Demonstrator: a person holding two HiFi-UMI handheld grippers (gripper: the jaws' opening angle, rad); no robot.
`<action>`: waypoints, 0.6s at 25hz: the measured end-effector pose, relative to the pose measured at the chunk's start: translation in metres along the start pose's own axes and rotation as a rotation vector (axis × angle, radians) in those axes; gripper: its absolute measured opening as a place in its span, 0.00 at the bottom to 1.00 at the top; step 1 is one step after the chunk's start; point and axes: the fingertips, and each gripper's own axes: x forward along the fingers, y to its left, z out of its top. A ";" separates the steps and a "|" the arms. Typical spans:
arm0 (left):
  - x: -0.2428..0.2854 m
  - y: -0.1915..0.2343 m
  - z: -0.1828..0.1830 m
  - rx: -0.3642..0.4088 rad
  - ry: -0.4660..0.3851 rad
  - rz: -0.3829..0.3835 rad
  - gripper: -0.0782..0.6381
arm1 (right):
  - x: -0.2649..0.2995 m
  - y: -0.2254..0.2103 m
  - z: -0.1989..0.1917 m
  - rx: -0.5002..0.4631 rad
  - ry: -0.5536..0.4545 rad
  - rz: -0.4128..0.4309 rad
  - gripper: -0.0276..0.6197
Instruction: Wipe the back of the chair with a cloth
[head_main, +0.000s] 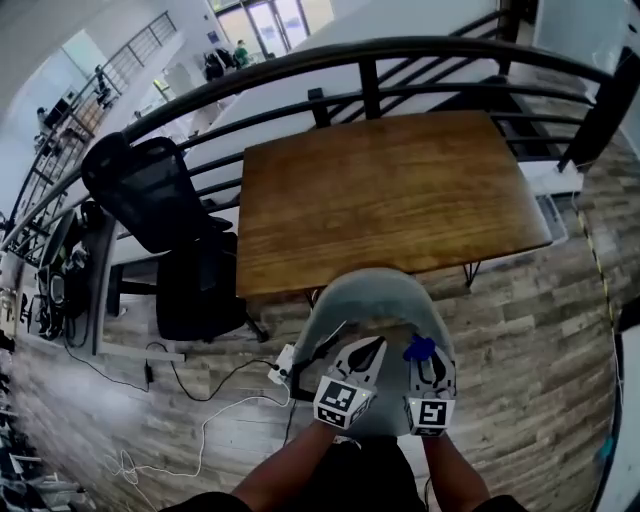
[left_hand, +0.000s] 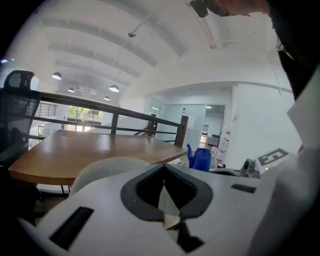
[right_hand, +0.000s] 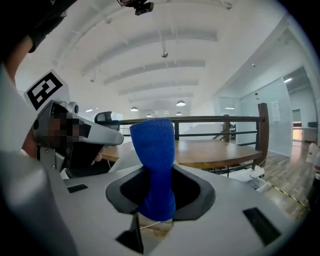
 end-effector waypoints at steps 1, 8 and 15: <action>-0.007 -0.003 0.005 -0.004 -0.010 -0.002 0.12 | 0.000 0.007 0.008 -0.002 -0.012 0.016 0.23; -0.070 0.008 0.020 -0.015 -0.052 0.058 0.12 | -0.013 0.064 0.034 -0.070 -0.028 0.130 0.23; -0.142 0.021 0.030 -0.026 -0.113 0.144 0.12 | -0.034 0.114 0.065 -0.086 -0.064 0.197 0.23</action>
